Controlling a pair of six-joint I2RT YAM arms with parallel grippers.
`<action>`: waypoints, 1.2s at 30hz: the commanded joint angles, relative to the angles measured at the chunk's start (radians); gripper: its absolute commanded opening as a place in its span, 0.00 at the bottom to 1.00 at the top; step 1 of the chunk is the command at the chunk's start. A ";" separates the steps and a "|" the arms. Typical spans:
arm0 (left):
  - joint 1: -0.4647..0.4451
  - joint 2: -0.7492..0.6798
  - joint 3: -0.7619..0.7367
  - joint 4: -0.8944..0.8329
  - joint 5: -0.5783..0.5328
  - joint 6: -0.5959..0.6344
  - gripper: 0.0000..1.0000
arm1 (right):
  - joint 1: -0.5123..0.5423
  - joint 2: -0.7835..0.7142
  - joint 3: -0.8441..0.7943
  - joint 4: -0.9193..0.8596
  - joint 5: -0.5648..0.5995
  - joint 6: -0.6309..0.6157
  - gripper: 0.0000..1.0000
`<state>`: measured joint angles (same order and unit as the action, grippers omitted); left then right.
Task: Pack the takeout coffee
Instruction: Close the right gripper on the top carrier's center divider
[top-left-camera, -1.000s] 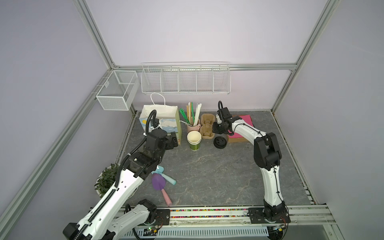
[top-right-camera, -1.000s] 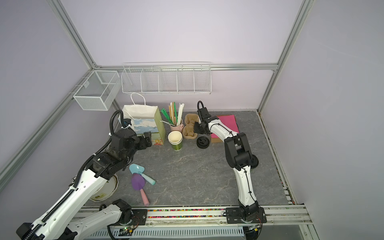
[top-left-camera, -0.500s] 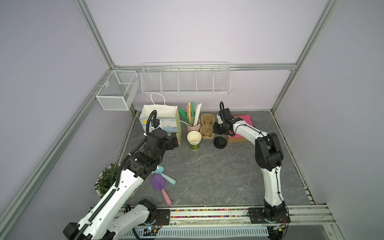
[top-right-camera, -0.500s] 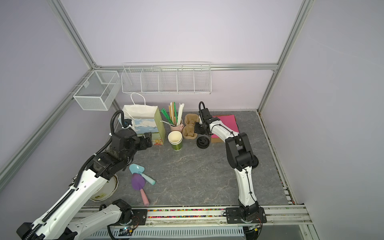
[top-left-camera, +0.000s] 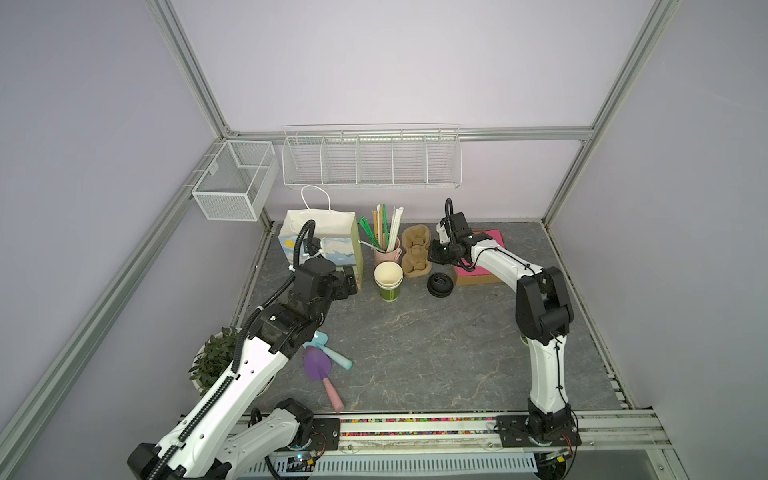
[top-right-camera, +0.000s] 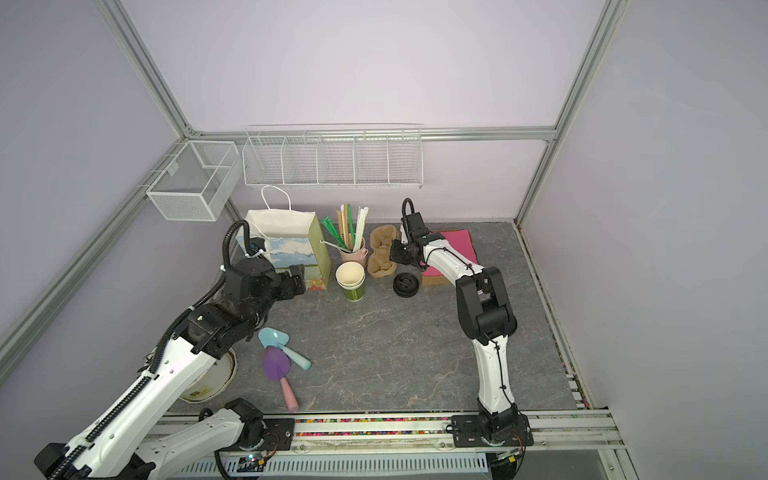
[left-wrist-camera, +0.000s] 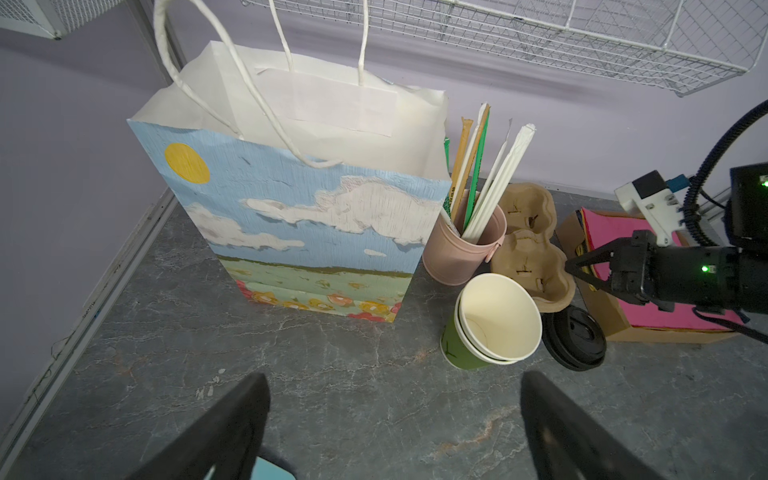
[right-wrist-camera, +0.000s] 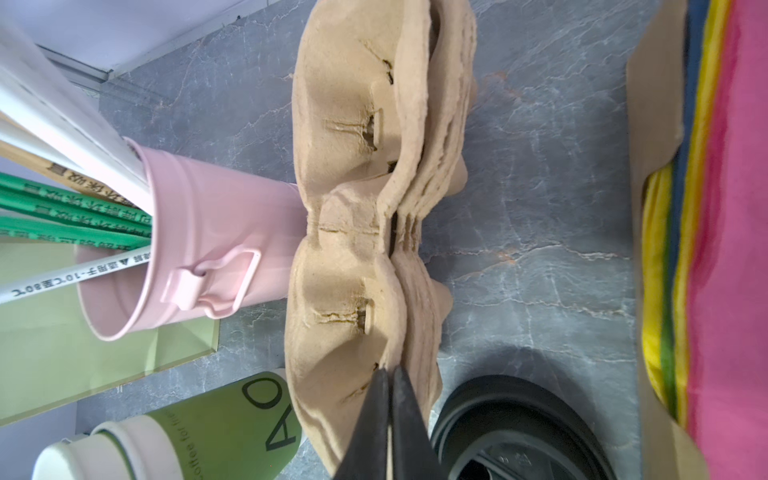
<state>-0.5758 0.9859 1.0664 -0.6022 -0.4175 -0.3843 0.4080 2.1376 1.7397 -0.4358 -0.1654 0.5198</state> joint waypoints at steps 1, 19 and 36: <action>0.004 0.009 -0.006 0.002 0.008 0.010 0.94 | -0.007 -0.020 0.005 -0.023 -0.005 -0.001 0.07; 0.003 0.019 -0.005 -0.001 0.018 0.010 0.94 | -0.010 0.012 0.002 0.014 -0.057 0.006 0.07; 0.004 0.025 -0.003 -0.006 0.038 0.011 0.94 | -0.057 0.057 -0.014 0.089 -0.253 0.154 0.07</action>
<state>-0.5758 1.0088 1.0664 -0.6033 -0.3882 -0.3832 0.3603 2.1731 1.7439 -0.3969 -0.3454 0.6189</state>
